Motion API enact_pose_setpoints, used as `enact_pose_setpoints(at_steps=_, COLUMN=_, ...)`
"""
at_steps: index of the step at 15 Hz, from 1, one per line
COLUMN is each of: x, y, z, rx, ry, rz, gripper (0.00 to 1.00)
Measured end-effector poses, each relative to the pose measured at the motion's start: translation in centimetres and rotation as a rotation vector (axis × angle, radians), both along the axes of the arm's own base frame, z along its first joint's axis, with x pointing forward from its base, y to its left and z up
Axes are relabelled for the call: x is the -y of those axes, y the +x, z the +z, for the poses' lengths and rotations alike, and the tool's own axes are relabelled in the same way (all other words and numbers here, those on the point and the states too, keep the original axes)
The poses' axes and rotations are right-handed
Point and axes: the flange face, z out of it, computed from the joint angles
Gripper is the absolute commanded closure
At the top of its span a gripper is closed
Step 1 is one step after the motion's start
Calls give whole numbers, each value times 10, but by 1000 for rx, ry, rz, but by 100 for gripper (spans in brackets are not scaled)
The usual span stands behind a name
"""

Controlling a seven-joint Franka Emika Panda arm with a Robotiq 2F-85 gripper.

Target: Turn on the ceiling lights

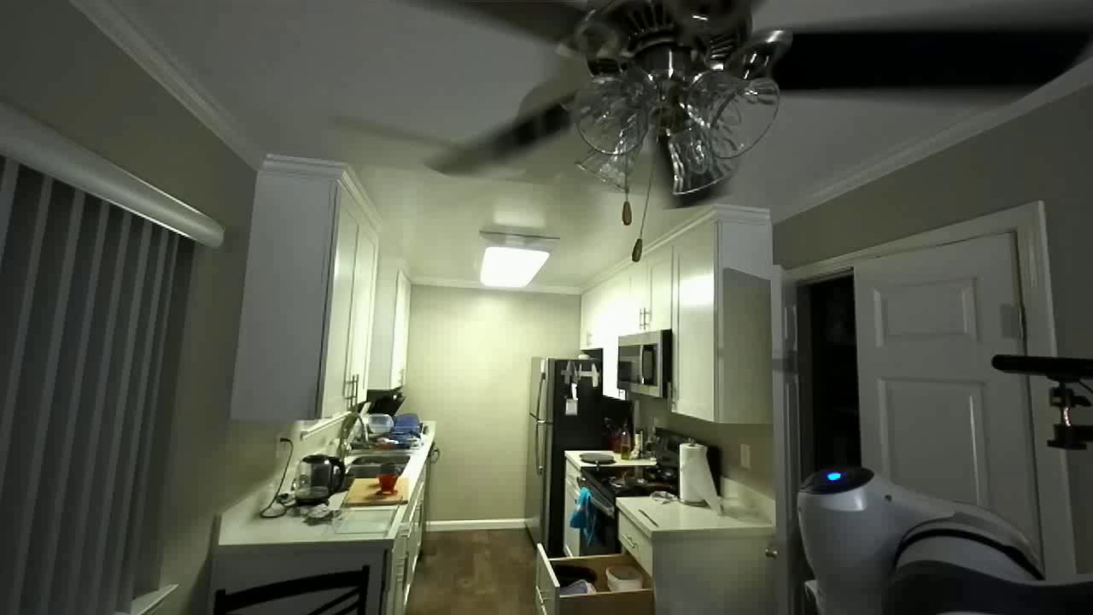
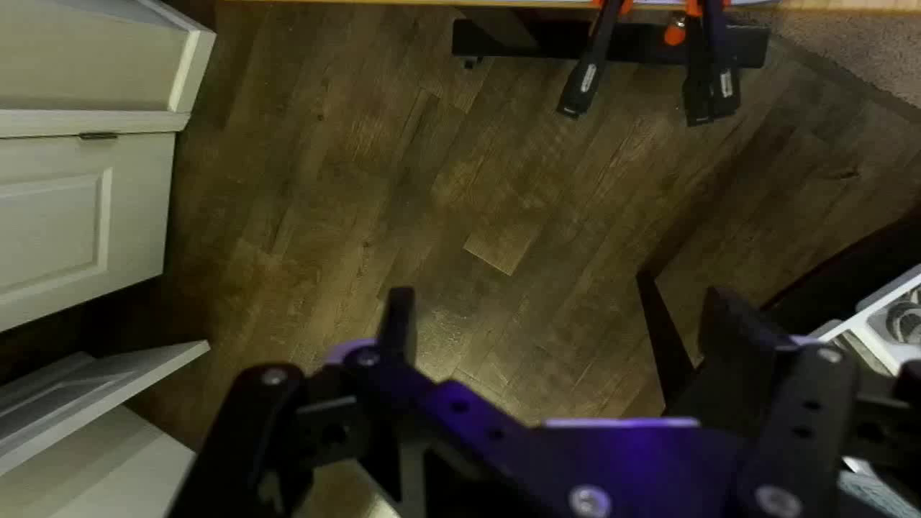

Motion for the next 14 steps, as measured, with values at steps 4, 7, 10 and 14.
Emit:
enact_pose_setpoints(at_steps=4, x=1, y=-1, z=-5, rx=-11, ry=-2, rz=-2, gripper=0)
enact_pose_setpoints(at_steps=7, x=0, y=1, z=-2, rx=7, ry=1, rz=-3, gripper=0)
enact_pose_setpoints(at_steps=10, x=-13, y=18, z=22, rx=172, ry=22, rz=-23, gripper=0)
enact_pose_setpoints(at_steps=14, x=-48, y=31, z=79, rx=392, ry=45, rz=-69, gripper=0)
